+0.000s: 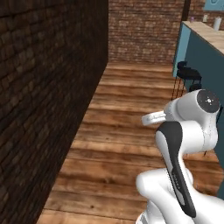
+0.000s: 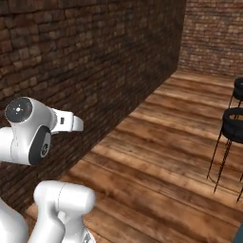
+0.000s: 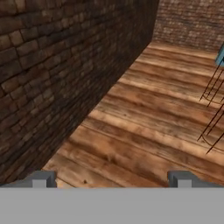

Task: Four empty soda cans are scattered around the kitchen. Gather all the cans and cluster them next to the stove for recycling.

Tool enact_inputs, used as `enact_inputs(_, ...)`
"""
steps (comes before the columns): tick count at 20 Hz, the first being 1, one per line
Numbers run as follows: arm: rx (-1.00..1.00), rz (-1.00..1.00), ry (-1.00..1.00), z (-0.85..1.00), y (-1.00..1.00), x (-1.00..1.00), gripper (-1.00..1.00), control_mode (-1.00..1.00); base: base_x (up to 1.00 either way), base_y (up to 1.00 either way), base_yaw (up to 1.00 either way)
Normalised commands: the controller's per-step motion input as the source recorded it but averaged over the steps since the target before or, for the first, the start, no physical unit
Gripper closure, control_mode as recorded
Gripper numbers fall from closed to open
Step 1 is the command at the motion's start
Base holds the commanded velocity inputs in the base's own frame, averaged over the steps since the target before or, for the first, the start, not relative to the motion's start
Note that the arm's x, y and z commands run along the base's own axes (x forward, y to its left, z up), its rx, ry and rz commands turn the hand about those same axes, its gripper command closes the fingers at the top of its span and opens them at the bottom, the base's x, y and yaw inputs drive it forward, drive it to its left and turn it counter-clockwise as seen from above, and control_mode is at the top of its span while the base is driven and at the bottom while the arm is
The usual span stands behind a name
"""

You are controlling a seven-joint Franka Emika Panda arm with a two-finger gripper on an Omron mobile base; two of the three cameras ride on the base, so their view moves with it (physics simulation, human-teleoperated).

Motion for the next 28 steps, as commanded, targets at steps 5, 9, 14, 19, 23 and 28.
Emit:
enact_inputs(5, 0.0, 0.0, 0.0, 0.0, 0.0, 0.0, -1.0, 1.0, 0.93, 0.35, -0.17)
enact_inputs(9, 0.0, 0.0, 0.0, 0.0, 0.0, 0.0, -1.0, 1.0, 0.93, 0.39, -0.17)
enact_inputs(14, 0.0, 0.0, 0.0, 0.0, 0.0, 0.0, -1.0, 1.0, 0.86, 0.32, -0.17)
enact_inputs(19, 0.0, 0.0, 0.0, 0.0, 0.0, 0.0, -1.0, 1.0, 0.83, 0.24, -0.16)
enact_inputs(23, 0.0, 0.0, 0.0, 0.0, 0.0, 0.0, -1.0, 1.0, 0.8, 0.11, -0.15)
enact_inputs(28, 0.0, 0.0, 0.0, 0.0, 0.0, 0.0, -1.0, 1.0, 0.66, 0.0, -0.16)
